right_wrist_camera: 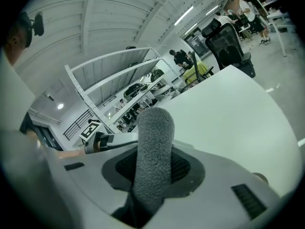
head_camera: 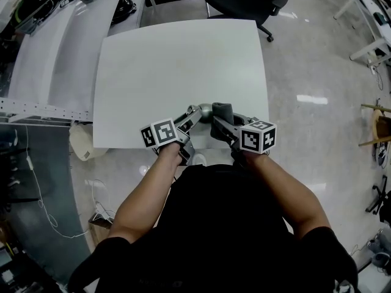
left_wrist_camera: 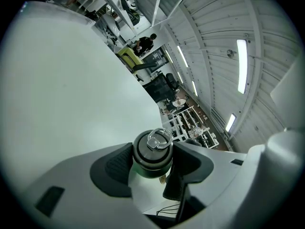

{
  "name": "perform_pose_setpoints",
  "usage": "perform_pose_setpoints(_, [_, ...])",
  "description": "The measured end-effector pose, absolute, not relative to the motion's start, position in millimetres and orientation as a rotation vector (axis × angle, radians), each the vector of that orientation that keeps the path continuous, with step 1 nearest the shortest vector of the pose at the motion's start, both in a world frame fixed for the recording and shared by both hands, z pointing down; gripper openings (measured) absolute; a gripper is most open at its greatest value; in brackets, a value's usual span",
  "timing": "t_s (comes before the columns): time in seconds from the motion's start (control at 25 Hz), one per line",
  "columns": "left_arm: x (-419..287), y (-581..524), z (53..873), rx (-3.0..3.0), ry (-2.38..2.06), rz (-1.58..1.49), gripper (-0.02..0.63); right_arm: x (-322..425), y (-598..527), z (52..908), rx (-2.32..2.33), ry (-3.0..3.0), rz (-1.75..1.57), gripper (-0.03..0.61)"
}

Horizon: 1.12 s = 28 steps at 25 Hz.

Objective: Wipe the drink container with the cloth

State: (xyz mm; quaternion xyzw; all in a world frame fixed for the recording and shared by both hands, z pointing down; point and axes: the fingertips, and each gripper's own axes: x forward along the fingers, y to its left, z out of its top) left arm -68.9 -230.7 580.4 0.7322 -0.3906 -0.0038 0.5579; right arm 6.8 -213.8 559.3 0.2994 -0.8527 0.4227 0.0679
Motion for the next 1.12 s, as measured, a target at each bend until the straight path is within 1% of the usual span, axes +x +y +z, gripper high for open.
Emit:
perform_pose_setpoints(0.64, [-66, -232, 578, 1.763, -0.933, 0.005, 0.264, 57, -221, 604, 1.036, -2.433, 1.290, 0.111])
perform_pose_setpoints(0.92, [-64, -231, 576, 1.830, -0.934, 0.021, 0.264, 74, -222, 619, 1.068, -2.325, 1.185, 0.110])
perform_pose_setpoints(1.12, [-58, -225, 577, 1.892, -0.900, 0.081, 0.264, 87, -224, 614, 1.087, -2.314, 1.103, 0.111])
